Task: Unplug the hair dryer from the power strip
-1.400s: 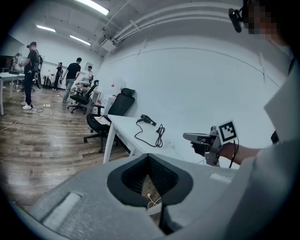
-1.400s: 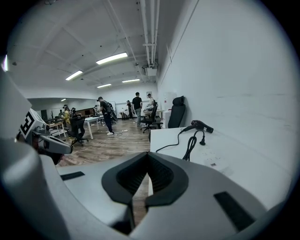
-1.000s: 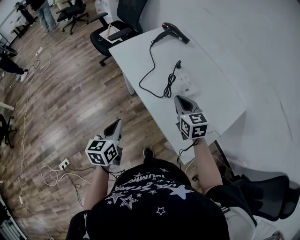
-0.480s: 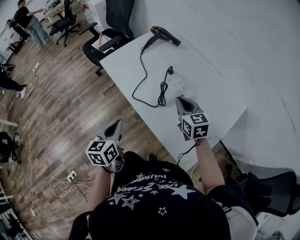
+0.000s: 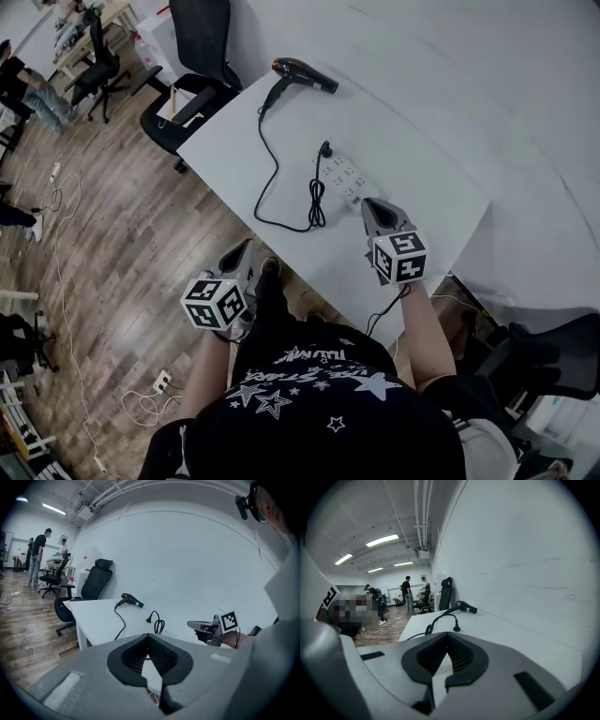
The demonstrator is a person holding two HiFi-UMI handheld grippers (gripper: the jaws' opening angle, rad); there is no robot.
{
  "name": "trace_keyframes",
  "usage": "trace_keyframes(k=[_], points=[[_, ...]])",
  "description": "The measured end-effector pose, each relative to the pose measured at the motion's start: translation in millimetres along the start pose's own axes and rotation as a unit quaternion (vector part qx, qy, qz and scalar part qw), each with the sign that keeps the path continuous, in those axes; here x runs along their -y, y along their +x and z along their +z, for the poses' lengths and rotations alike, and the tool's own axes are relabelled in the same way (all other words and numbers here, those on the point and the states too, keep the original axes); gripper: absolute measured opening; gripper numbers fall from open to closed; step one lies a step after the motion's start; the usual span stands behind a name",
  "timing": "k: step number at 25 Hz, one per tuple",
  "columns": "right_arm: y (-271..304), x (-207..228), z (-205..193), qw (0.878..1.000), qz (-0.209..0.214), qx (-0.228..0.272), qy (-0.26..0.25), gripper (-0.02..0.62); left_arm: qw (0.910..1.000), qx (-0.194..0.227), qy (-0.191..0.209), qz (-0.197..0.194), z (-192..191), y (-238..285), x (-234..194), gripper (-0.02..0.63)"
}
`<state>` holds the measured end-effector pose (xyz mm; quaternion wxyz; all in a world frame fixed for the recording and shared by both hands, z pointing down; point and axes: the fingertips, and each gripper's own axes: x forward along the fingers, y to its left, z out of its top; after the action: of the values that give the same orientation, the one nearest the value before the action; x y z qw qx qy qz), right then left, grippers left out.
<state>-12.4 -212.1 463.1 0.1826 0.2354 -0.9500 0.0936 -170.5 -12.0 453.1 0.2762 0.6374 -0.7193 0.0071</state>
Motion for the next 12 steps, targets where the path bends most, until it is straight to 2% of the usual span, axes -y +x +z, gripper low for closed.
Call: trace_keyframes(k=[4,12], points=[[1.5,30.4,0.9,0.998,-0.045,0.000,0.041,0.009,0.9985,-0.015,0.032,-0.041,26.5,40.3,-2.4,0.006],[23.3,60.9,1.7,0.990,-0.121,-0.014,0.078,0.009,0.9903,-0.050,0.061,-0.115,66.2,112.3,-20.2,0.006]])
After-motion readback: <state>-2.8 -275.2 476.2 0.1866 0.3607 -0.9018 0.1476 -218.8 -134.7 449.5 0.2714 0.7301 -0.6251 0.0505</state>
